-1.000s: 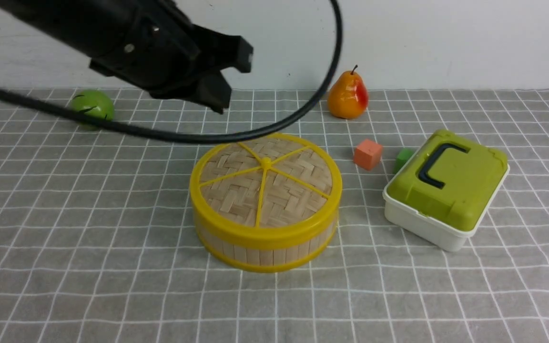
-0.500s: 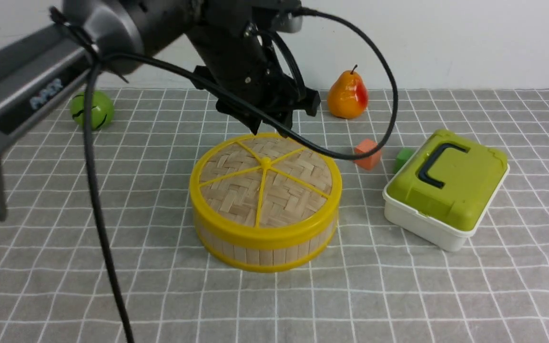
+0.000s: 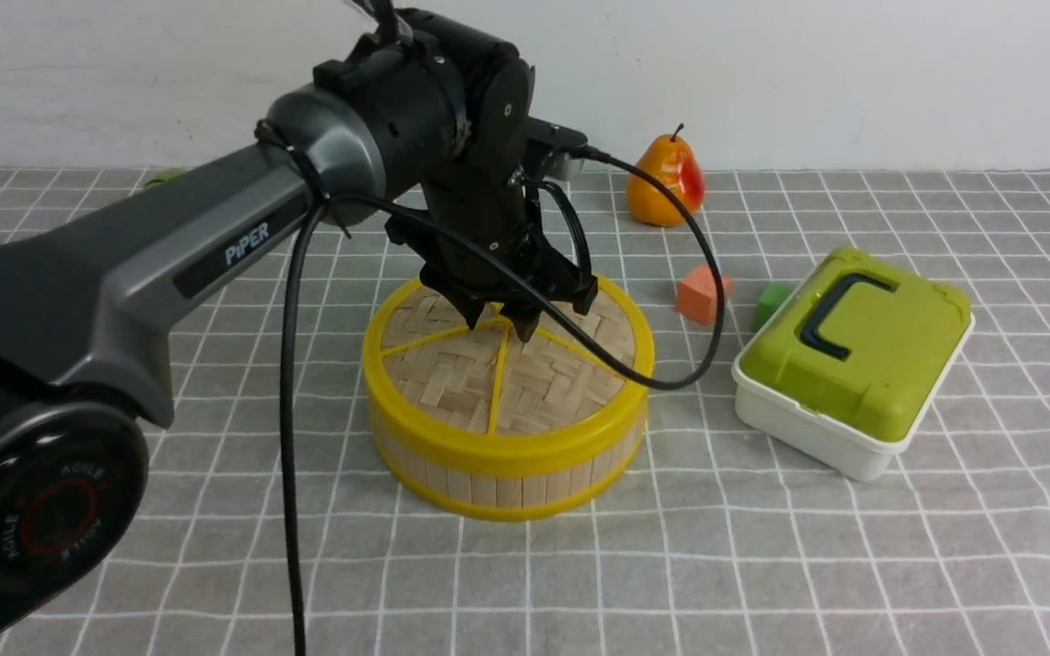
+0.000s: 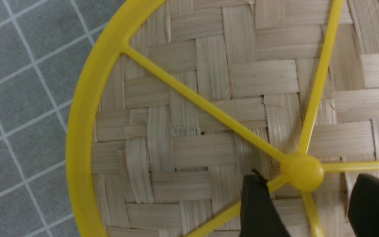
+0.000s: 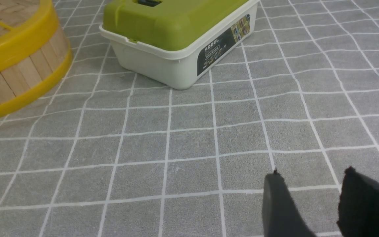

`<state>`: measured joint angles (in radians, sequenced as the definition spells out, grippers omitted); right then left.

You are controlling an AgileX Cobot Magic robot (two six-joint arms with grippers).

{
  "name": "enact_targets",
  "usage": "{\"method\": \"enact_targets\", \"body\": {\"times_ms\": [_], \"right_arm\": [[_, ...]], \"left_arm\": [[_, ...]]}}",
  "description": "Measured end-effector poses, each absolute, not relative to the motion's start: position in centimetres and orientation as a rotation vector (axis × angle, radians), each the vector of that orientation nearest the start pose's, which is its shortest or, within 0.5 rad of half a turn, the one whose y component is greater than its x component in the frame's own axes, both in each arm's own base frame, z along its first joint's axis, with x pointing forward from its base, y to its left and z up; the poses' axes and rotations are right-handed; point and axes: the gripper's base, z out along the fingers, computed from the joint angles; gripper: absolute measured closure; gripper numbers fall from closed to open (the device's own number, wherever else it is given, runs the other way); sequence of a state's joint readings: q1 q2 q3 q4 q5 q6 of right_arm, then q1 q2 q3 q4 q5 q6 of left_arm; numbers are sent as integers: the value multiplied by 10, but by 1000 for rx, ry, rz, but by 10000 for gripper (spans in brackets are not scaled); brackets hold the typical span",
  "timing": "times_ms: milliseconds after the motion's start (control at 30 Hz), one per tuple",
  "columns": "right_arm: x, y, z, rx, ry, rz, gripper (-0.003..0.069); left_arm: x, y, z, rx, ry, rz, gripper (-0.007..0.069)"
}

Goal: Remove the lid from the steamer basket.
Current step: Use the left arm to lift the lid of the steamer

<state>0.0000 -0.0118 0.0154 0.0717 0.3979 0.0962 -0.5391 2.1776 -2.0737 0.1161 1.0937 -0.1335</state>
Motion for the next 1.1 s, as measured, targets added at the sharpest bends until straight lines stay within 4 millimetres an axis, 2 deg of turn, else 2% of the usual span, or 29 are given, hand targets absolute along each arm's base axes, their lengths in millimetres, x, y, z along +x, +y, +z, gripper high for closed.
{"method": "enact_targets", "body": {"times_ms": [333,433,467,600,867,967,1100], "right_arm": [[52,3,173,134,1882,137,418],[52,3,173,134,1882,137,417],[52,3,173,134,1882,137,417],[52,3,173,134,1882,137,417],[52,3,173,134,1882,137,417],[52,3,173,134,1882,137,417],[52,3,173,134,1882,137,417]], "left_arm": [[427,-245,260,566,2585,-68,326],[428,-244,260,522,2591,-65,379],[429,-243,260,478,2595,-64,422],[428,-244,261,408,2598,-59,511],[427,-245,264,357,2599,-63,515],[424,-243,272,343,2592,-77,515],[416,-234,310,311,2498,-106,515]]}}
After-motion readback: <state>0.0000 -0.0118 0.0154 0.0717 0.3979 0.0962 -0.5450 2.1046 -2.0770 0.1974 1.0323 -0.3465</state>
